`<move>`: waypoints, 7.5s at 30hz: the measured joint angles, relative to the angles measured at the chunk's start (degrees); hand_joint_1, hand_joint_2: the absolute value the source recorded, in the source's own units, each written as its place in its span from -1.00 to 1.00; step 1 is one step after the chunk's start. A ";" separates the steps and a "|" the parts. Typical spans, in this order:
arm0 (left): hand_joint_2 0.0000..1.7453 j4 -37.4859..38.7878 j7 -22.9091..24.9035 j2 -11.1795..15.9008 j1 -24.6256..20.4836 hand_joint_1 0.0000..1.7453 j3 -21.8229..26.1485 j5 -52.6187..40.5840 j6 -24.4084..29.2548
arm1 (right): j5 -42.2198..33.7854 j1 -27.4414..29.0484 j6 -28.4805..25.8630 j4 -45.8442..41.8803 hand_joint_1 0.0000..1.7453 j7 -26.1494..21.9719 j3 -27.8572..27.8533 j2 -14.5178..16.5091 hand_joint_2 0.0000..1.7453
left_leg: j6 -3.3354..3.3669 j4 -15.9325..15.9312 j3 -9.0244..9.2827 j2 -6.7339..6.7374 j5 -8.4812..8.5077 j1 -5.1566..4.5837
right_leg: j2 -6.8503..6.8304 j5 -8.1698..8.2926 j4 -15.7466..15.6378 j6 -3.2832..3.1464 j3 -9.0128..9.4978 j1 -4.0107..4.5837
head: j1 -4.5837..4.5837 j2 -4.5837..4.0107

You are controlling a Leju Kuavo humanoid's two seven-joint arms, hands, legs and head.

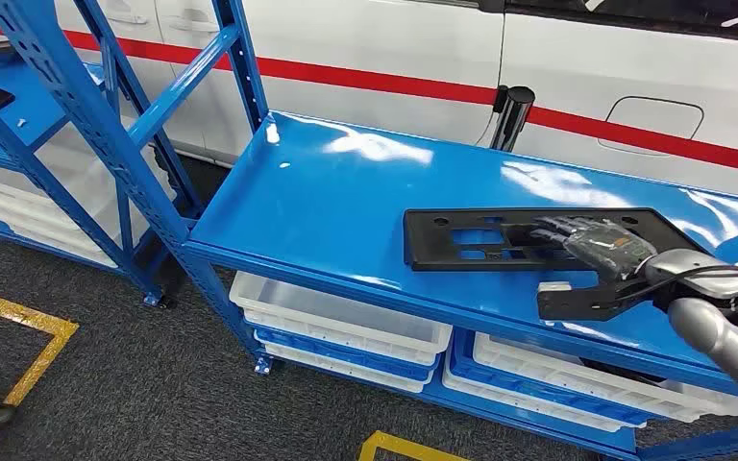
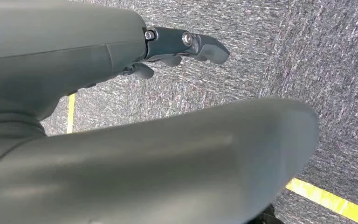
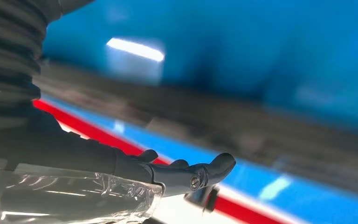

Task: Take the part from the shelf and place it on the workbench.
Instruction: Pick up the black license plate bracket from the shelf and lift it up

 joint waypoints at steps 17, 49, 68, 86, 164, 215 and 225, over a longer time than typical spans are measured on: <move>-1.00 0.00 -0.60 -0.01 0.01 -1.00 1.31 -0.17 -0.07 | 2.78 4.09 -1.42 2.41 -1.00 -0.19 -4.33 4.59 1.00 | -0.11 -0.03 0.49 0.07 -0.13 0.05 | 0.03 -0.06 -0.06 -0.06 -0.15 0.01 | 0.01 0.00; -1.00 0.02 -1.88 -0.35 0.50 -1.00 2.85 -2.74 -0.56 | 21.66 8.36 -19.81 13.26 0.38 12.07 -15.96 12.42 1.00 | -0.11 -0.02 0.53 0.05 -0.10 0.07 | 0.03 -0.04 -0.06 -0.05 0.46 0.04 | 0.00 0.00; 1.00 0.00 -20.88 -1.04 0.54 -1.00 5.79 -1.88 4.39 | 20.17 7.57 -21.74 20.33 0.96 8.34 -19.59 15.66 1.00 | -0.07 -0.01 0.39 0.06 -0.06 0.07 | 0.01 -0.02 -0.06 -0.03 0.30 0.04 | 0.00 0.00; 1.00 0.01 -24.58 -1.37 0.56 -1.00 7.34 -2.67 1.98 | 18.84 13.87 -20.81 -3.66 1.00 6.38 -26.19 9.26 1.00 | -0.07 0.00 -0.02 0.02 -0.06 0.05 | 0.00 -0.02 -0.05 -0.03 -0.03 0.03 | 0.00 0.00; 1.00 -0.11 -13.91 -1.87 -1.04 -1.00 8.53 -5.87 -1.21 | 20.47 9.47 -19.29 0.17 1.00 6.43 -27.02 13.33 1.00 | 1.87 -2.14 2.94 0.82 -0.72 0.51 | 0.44 1.22 6.33 -1.91 -9.76 0.85 | 0.35 0.00; 1.00 -0.09 -14.99 -2.31 -0.28 -1.00 8.68 -7.91 -2.14 | 26.38 19.37 -19.66 -5.92 1.00 5.41 -33.52 14.73 1.00 | -1.94 13.27 -7.32 0.37 -2.95 1.41 | 0.54 -0.45 -0.97 -3.52 1.44 0.91 | 0.32 0.00; 1.00 -0.11 -14.70 -2.09 -0.52 -1.00 8.68 -7.87 -2.32 | 27.73 19.18 -19.17 -6.96 1.00 5.43 -33.51 14.80 1.00 | 1.16 -3.38 1.10 0.00 1.92 1.00 | 0.37 -3.32 4.70 -2.67 -2.42 1.40 | 0.52 0.00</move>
